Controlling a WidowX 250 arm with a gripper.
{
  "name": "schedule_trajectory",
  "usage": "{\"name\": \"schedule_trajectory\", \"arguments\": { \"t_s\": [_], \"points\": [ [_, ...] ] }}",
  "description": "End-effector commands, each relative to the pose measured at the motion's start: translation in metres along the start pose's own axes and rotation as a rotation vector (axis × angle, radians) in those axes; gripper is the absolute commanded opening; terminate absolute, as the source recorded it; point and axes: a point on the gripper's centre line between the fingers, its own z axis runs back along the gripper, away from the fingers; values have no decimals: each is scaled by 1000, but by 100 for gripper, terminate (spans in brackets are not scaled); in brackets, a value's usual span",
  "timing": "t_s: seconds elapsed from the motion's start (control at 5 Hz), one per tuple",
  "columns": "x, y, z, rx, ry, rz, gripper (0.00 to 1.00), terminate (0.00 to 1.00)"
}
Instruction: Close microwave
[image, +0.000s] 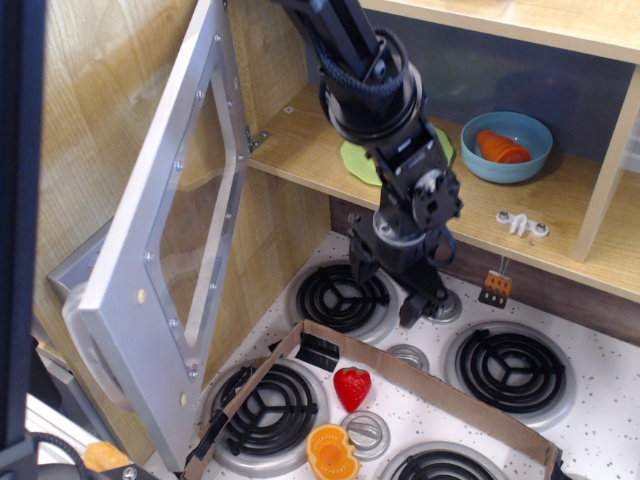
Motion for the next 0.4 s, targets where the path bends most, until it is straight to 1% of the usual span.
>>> {"name": "schedule_trajectory", "arguments": {
  "t_s": [0.0,0.2],
  "points": [
    [2,35,53,105,-56,-40,100,0],
    [0,50,74,134,-50,-86,100,0]
  ]
}}
